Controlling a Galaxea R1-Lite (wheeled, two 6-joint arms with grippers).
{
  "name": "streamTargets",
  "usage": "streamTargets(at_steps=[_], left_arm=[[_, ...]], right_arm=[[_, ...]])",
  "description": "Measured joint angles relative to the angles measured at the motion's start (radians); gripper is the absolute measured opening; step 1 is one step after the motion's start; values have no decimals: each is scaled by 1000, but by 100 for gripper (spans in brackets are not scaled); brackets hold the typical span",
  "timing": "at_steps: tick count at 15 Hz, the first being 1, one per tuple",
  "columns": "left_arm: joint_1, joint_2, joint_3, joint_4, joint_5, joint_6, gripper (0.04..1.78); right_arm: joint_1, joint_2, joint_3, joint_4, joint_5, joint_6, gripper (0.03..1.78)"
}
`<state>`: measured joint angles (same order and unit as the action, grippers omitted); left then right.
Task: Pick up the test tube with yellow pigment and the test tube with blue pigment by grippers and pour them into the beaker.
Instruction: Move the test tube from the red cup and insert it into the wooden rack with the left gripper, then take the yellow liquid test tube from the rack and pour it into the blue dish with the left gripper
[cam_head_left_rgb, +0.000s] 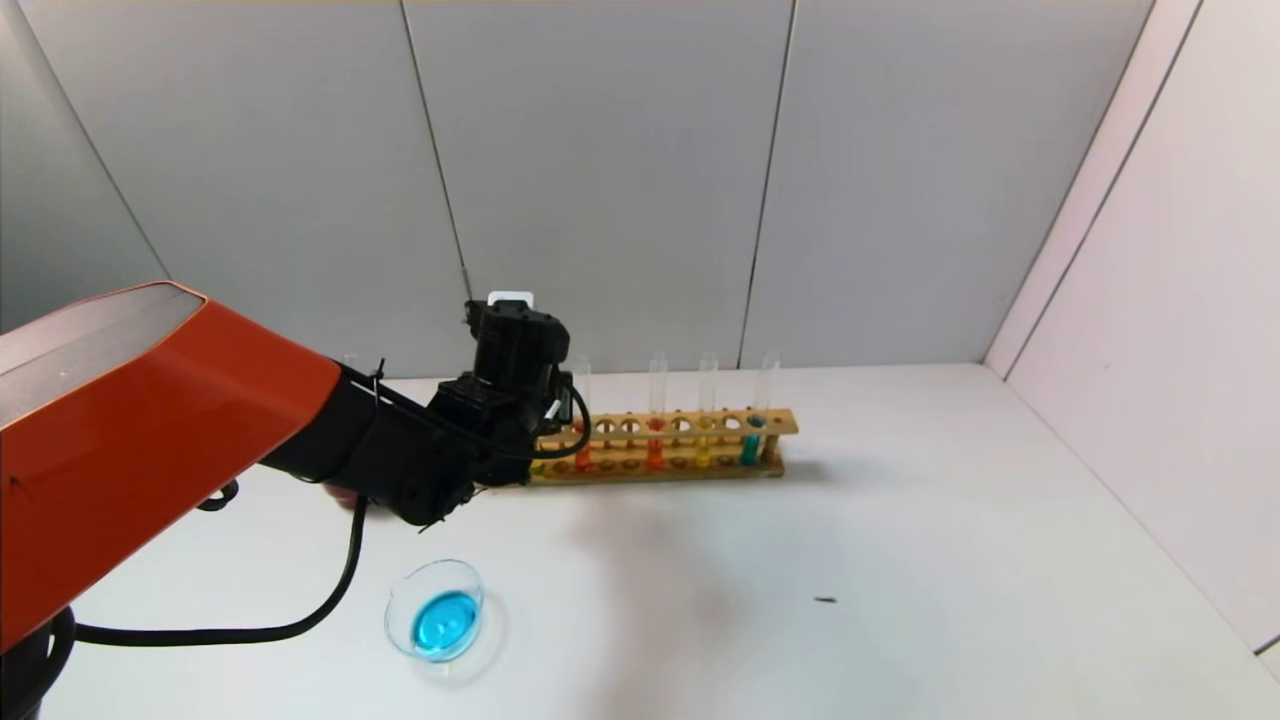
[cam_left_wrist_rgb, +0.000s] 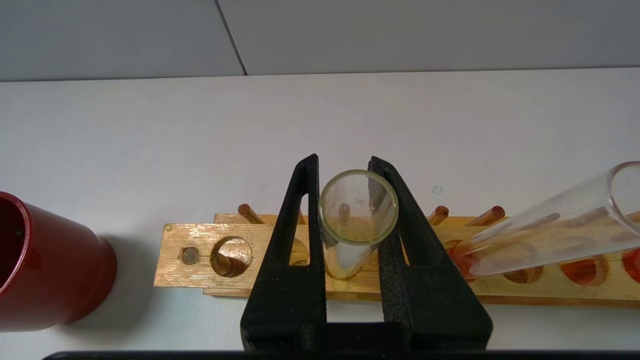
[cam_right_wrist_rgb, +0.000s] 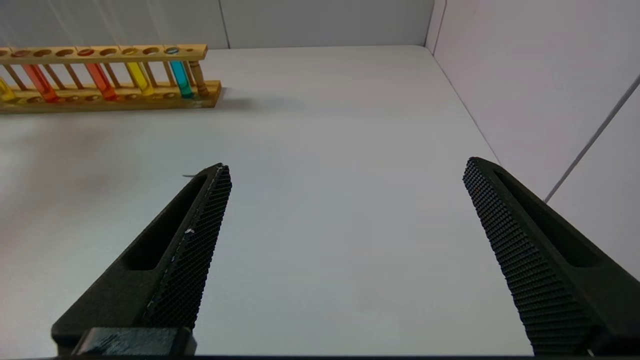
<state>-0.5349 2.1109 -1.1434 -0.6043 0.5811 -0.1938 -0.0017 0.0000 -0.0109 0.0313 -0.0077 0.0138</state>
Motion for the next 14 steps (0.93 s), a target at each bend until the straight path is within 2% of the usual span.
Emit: streamTargets(at_steps=[9,14], left_arm=[[1,-27,-16,12,5,63,33],[3,-63,-58,66,5,81,33]], right_arm=[[0,0,0,0,0,0,170],[0,0,0,0,0,0,170]])
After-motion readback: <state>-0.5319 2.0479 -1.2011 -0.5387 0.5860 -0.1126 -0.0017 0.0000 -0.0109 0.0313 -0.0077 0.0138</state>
